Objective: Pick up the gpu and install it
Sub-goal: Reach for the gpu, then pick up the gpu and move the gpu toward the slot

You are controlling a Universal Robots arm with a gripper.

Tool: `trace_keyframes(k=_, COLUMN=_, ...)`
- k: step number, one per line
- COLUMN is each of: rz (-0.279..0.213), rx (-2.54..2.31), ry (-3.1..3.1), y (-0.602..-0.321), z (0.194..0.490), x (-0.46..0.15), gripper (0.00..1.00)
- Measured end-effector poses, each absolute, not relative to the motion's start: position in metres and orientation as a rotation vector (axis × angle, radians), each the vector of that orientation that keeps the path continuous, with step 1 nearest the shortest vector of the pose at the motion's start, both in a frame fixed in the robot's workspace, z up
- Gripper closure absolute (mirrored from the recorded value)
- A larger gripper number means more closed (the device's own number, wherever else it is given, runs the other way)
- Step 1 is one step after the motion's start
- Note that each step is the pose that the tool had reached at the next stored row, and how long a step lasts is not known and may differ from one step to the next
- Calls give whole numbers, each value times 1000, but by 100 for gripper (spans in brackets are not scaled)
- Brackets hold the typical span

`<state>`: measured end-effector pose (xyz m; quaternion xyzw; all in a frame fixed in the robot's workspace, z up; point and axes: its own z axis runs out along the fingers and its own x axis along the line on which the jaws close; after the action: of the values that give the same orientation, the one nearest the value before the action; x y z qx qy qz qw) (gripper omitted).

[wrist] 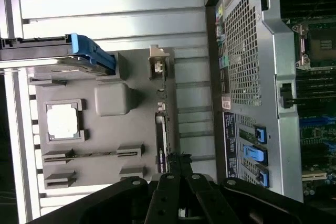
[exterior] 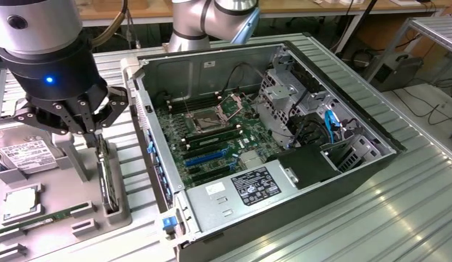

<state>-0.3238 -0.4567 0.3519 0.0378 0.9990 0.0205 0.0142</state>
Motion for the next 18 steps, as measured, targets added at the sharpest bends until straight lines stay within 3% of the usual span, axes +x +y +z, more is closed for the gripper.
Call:
trace_keyframes(k=16, rz=65, rx=118, ry=3110, y=-457, z=352, x=-324, gripper=89)
trace_keyframes(k=18, rz=65, rx=118, ry=3110, y=-457, z=352, x=-324, gripper=76)
